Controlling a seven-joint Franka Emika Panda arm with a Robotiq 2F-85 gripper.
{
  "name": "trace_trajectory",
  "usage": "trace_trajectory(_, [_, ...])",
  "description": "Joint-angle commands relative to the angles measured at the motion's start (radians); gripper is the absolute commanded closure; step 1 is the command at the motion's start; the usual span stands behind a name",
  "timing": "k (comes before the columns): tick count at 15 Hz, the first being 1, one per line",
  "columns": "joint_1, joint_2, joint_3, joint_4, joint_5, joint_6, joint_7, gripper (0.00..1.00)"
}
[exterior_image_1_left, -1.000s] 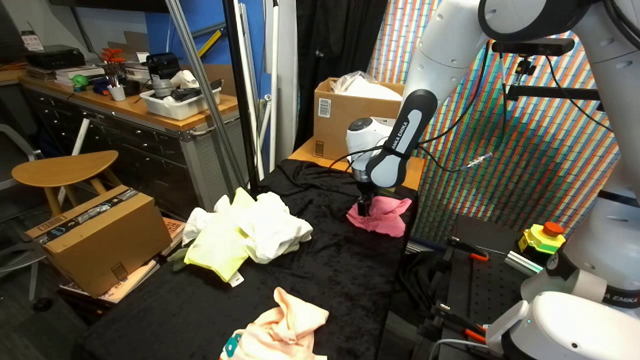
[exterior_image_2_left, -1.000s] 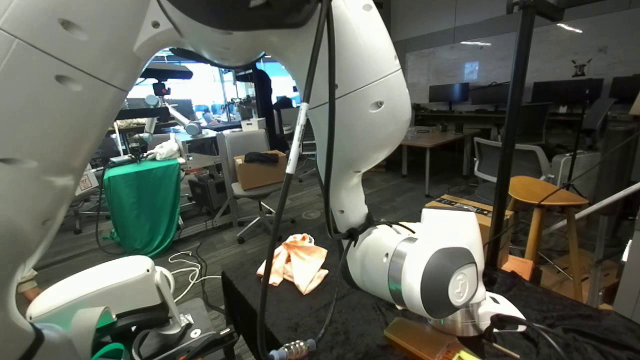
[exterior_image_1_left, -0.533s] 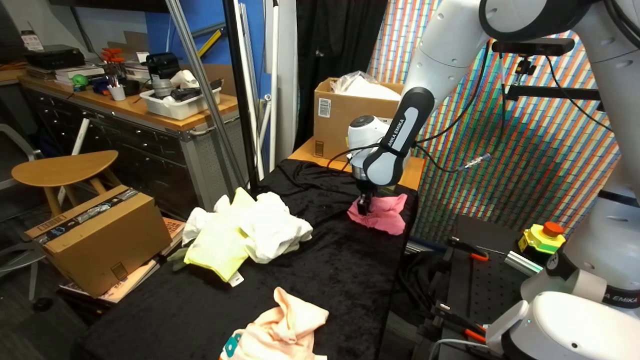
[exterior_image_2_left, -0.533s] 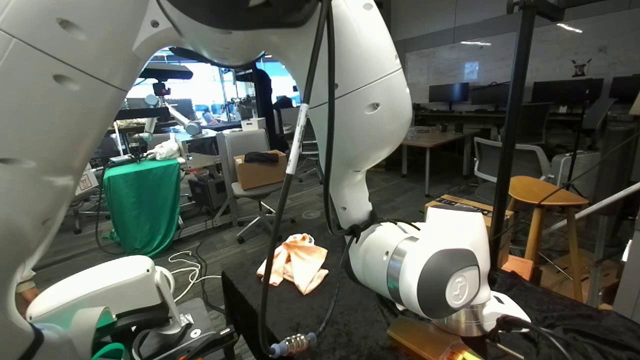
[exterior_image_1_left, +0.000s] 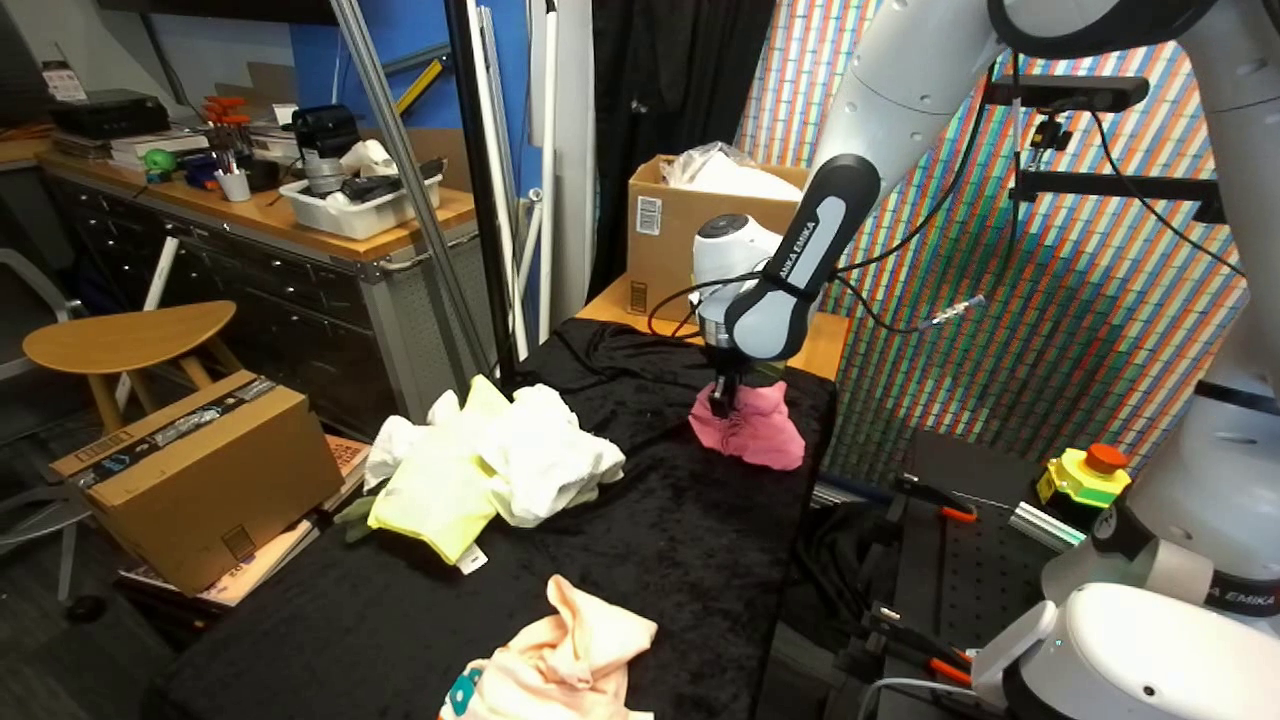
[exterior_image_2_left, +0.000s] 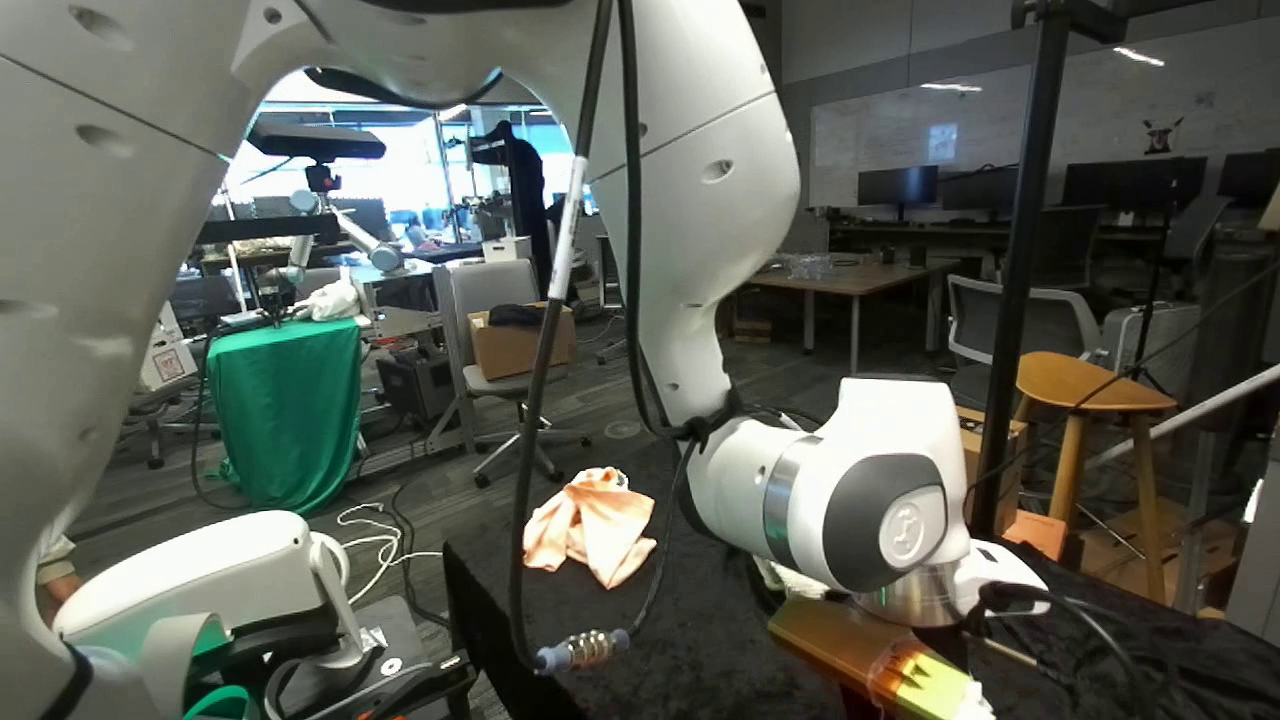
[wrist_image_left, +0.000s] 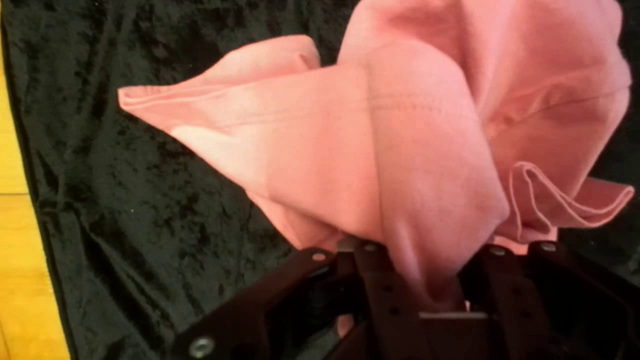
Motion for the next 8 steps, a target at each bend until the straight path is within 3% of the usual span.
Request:
trace_trajectory(1, [0.15, -0.138, -0.073, -0.09, -0.062, 0.024, 0.117, 0.9])
trace_trajectory(5, [0.291, -0.205, -0.114, -0.063, -0.177, 0.032, 0.285, 0.89])
trace_trajectory(8, [0.337, -0.21, -0.084, -0.009, -0.16, 0.075, 0.414, 0.89])
